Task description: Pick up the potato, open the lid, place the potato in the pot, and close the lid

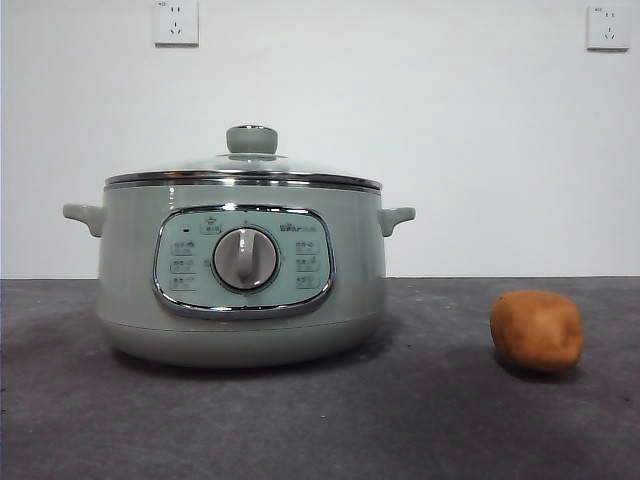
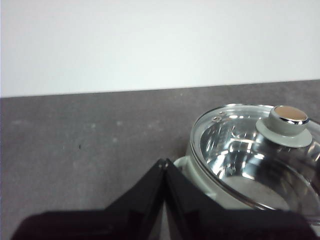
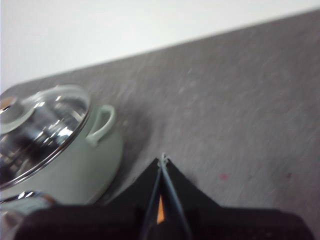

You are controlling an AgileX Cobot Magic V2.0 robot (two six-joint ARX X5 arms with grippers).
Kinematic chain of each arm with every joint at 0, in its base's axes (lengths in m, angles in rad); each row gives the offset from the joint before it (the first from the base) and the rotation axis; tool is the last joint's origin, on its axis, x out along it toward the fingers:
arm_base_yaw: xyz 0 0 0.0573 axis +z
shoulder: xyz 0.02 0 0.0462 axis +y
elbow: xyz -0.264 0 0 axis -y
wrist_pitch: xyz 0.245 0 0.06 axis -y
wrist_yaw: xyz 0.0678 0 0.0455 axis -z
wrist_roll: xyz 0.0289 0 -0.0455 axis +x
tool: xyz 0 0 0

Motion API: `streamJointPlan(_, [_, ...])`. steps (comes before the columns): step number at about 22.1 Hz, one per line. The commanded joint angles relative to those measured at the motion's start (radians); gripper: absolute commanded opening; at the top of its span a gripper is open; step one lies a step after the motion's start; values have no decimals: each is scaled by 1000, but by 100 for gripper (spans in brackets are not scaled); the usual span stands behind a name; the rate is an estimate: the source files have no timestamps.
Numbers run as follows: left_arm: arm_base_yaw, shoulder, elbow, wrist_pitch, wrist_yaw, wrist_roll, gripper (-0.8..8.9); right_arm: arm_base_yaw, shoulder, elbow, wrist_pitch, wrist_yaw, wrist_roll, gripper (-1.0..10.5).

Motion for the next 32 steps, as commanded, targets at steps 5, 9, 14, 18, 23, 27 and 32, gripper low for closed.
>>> streamJointPlan(5, [2, 103, 129, -215, 4, -6, -3, 1, 116, 87, -147, -27, 48, 2])
streamJointPlan(9, [2, 183, 234, -329, 4, -2, -3, 1, 208, 145, -193, -84, 47, 3])
streamJointPlan(14, [2, 330, 412, -506, 4, -2, -3, 3, 397, 269, -280, -175, 3, 51])
streamJointPlan(18, [2, 454, 525, -612, 4, 8, 34, 27, 586, 405, -426, -177, -90, 353])
streamJointPlan(23, [0, 568, 539, -666, 3, 61, 798, 96, 752, 523, -551, -117, -136, 822])
streamJointPlan(27, [-18, 636, 539, -676, 3, 63, 794, 173, 834, 563, -562, 2, -135, 822])
streamJointPlan(32, [-65, 658, 539, -648, 4, 62, 794, 245, 927, 568, -557, 88, -108, 818])
